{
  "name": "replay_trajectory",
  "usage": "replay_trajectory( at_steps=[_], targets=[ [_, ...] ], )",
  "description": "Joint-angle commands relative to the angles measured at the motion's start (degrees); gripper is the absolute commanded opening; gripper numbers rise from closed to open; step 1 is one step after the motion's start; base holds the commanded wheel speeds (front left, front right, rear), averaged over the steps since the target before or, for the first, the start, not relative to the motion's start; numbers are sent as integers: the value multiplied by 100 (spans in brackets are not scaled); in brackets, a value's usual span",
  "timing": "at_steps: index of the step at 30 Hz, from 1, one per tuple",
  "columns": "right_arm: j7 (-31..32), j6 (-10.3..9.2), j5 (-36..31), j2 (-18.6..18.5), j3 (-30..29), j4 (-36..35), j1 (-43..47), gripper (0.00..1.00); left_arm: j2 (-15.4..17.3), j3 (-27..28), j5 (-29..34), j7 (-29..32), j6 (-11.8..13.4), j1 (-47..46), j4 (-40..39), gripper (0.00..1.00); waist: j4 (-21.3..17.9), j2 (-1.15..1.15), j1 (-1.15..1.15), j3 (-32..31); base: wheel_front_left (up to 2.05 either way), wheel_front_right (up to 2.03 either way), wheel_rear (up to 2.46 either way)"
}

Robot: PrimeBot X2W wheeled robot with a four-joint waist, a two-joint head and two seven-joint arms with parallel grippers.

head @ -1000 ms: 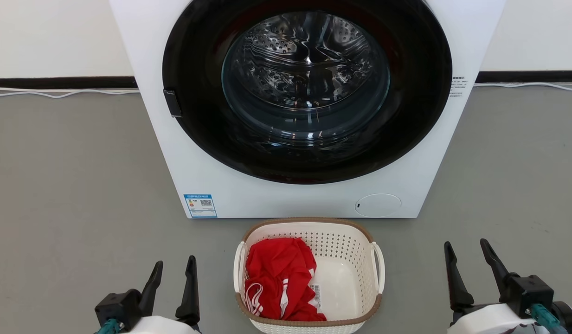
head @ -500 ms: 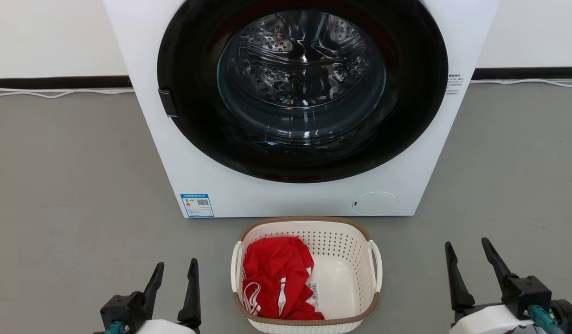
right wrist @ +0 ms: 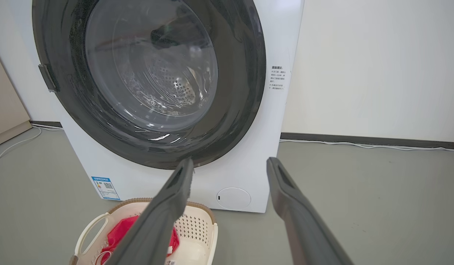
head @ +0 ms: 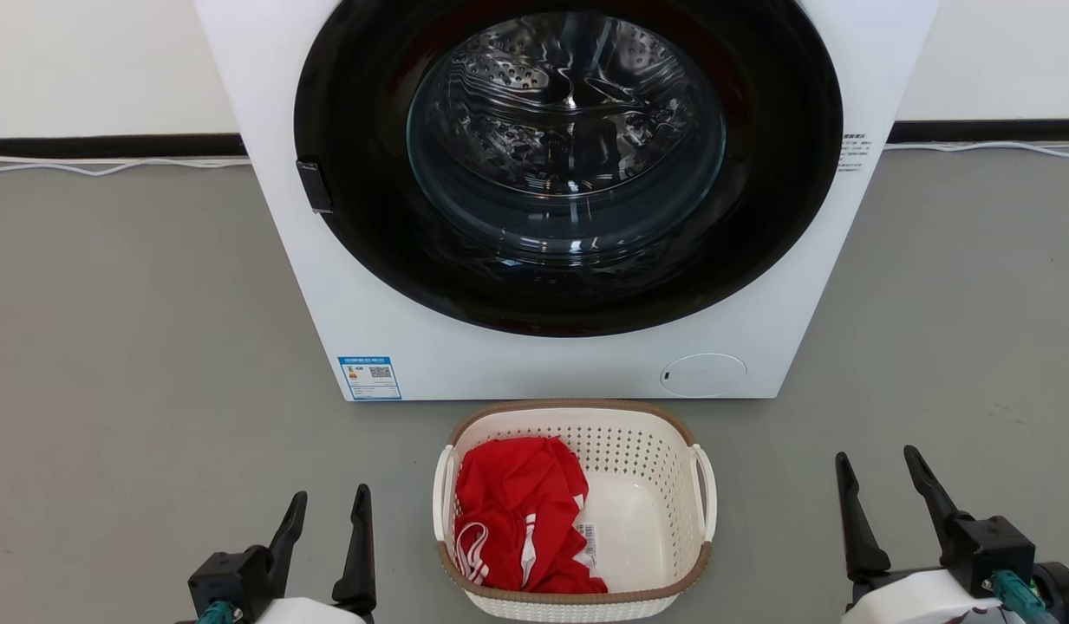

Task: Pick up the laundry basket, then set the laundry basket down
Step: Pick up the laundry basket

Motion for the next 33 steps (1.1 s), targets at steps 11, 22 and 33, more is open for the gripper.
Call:
replay_trajectory(
  at_steps=[11,22,33],
  targets=[
    [-81,36,104,-76,143,-21,-376,100,48,101,31,-62,94,-338,-27,100,40,0,0,232,0,0,0],
    [-81,36,124,-76,123,567,-1062,100,48,-261,-46,-62,169,-1082,558,100,72,0,0,962,0,0,0],
    [-81,36,317,-76,23,1644,-2091,100,48,-669,-174,-62,245,-2167,1549,100,90,0,0,1918,0,0,0]
  ],
)
